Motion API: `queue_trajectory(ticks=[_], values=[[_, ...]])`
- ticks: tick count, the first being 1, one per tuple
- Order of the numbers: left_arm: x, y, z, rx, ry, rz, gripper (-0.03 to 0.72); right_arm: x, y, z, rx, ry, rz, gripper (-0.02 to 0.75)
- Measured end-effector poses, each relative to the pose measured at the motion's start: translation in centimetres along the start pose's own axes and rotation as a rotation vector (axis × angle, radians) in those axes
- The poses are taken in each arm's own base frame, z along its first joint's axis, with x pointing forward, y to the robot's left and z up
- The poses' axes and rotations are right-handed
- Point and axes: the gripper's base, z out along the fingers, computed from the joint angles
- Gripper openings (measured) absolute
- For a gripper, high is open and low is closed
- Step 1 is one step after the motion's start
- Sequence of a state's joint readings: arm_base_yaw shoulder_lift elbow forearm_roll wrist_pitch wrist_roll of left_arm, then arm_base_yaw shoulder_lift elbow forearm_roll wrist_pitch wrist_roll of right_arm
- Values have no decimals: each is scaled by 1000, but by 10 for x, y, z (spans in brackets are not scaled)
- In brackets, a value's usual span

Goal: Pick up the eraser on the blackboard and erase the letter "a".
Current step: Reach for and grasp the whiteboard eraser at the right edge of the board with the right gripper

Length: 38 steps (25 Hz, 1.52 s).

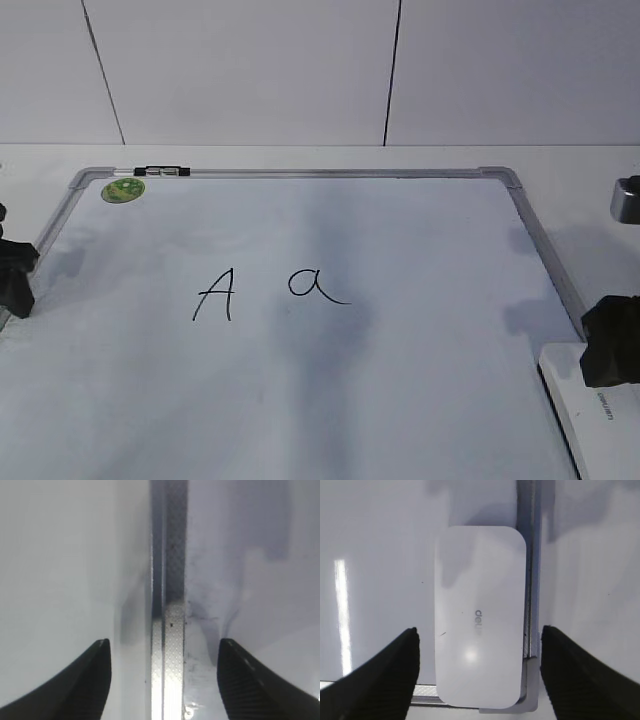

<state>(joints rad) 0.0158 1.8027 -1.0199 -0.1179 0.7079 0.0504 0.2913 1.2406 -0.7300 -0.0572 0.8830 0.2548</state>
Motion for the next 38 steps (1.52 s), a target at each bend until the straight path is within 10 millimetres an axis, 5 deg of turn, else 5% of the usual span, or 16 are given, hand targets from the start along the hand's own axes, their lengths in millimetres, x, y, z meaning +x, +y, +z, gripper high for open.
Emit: queue_trajectory(ticks=[15, 27, 38], values=[[-4, -1, 11, 42, 39, -42, 492, -1, 0, 0, -3, -10, 1, 577], [-3, 0, 11, 36, 61, -32, 180, 0, 0, 0, -1, -5, 1, 577], [-3, 2, 11, 21, 69, -16, 149, 6, -2, 0, 17, 66, -1, 577]])
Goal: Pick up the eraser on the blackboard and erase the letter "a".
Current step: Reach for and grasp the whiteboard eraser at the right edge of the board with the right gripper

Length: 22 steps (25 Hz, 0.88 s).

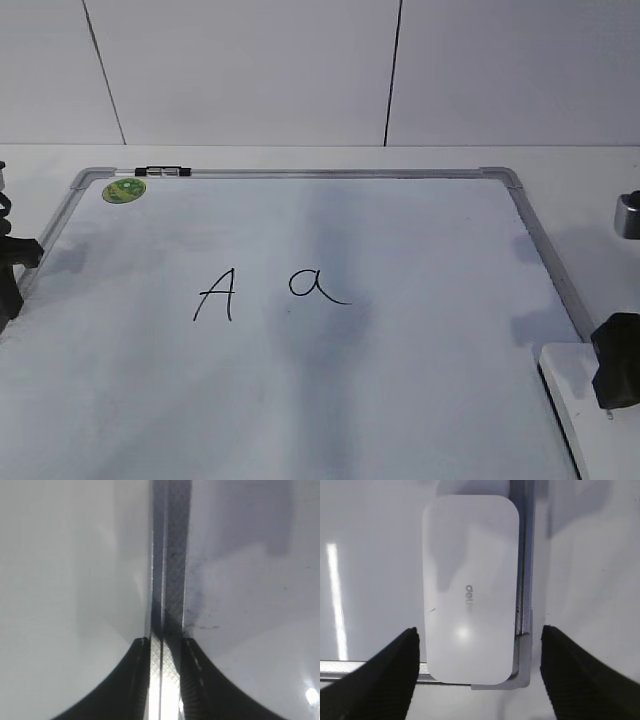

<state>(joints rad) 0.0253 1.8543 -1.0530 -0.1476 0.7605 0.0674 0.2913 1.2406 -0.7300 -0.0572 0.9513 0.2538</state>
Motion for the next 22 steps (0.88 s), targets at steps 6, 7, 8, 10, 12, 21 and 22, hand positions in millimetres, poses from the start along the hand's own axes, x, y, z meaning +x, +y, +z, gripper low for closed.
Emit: queue_trajectory(ticks=[6, 7, 8, 10, 12, 21, 22], values=[[0, 0, 0, 0, 0, 0, 148, -2, 4, 0, -44, -19, -35, 599], [0, 0, 0, 0, 0, 0, 148, -2, 5, 0, -59, -24, -36, 613], [0, 0, 0, 0, 0, 0, 148, -3, 7, 0, -77, -28, -33, 624], [0, 0, 0, 0, 0, 0, 147, -4, 10, 5, -94, -10, -25, 637], [0, 0, 0, 0, 0, 1, 147, -7, 11, 14, -89, 28, -27, 642], [0, 0, 0, 0, 1, 1, 147, -14, 13, 43, -56, 150, -36, 645], [0, 0, 0, 0, 1, 1, 147, -14, 13, 43, -56, 150, -36, 645]])
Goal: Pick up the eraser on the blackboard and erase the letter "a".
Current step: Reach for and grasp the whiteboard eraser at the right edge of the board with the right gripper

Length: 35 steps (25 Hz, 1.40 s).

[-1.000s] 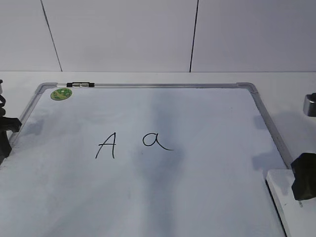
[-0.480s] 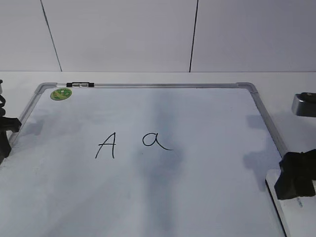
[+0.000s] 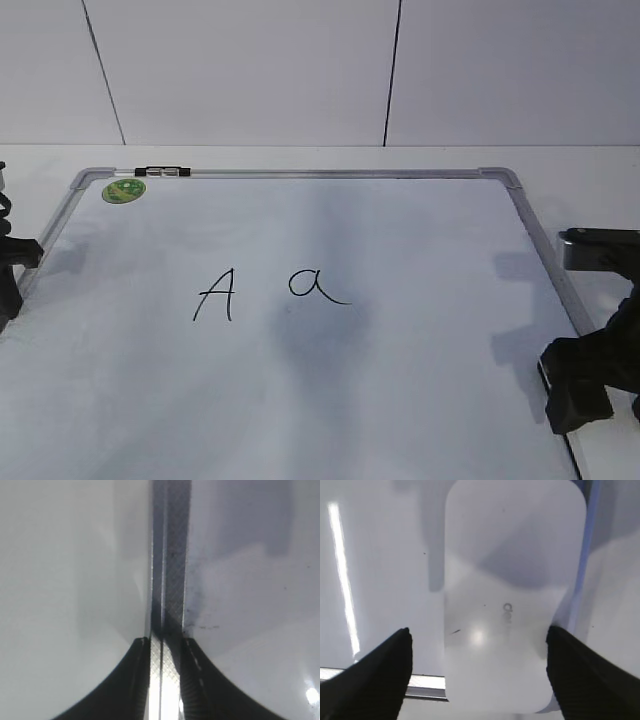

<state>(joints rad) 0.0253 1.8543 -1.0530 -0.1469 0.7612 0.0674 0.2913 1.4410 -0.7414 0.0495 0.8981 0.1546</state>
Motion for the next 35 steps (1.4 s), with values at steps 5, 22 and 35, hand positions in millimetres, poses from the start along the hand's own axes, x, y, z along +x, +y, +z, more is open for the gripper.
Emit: queue_trajectory(ticks=[5, 22, 35], values=[[0, 0, 0, 0, 0, 0, 147, 0, -1, -1, 9, 8, -6, 643], [0, 0, 0, 0, 1, 0, 147, -8, -6, -22, 82, -54, -15, 582], [0, 0, 0, 0, 1, 0, 148, -12, -5, -17, 79, -58, 69, 627]])
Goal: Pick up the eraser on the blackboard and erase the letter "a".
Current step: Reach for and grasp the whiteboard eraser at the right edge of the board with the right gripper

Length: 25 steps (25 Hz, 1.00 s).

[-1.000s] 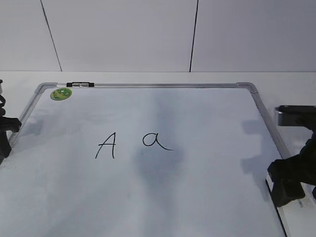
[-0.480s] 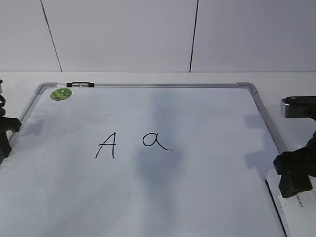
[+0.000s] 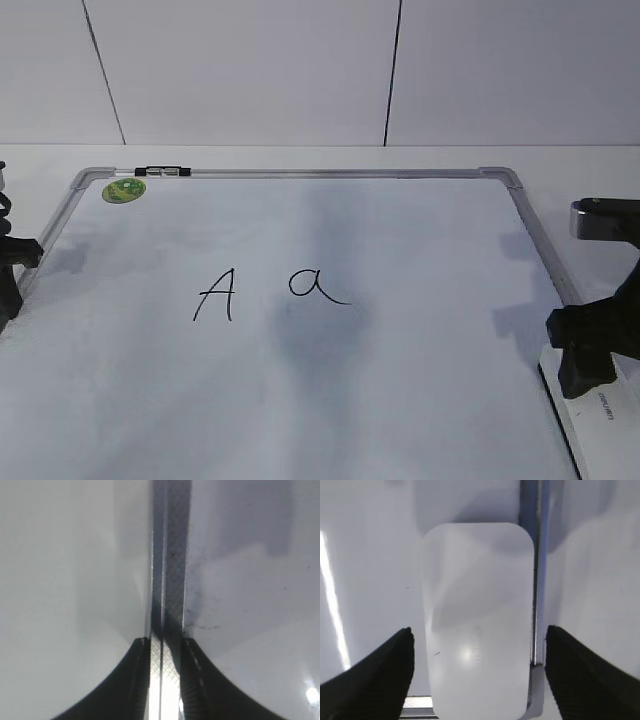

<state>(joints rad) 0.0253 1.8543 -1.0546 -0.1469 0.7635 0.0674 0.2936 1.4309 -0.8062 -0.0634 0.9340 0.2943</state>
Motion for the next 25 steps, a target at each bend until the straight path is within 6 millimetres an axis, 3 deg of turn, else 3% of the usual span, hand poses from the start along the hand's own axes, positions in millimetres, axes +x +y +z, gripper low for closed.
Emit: queue_trajectory(ticks=[25], values=[[0, 0, 0, 0, 0, 0, 149, -5, 2, 17, 18, 42, 65, 627]])
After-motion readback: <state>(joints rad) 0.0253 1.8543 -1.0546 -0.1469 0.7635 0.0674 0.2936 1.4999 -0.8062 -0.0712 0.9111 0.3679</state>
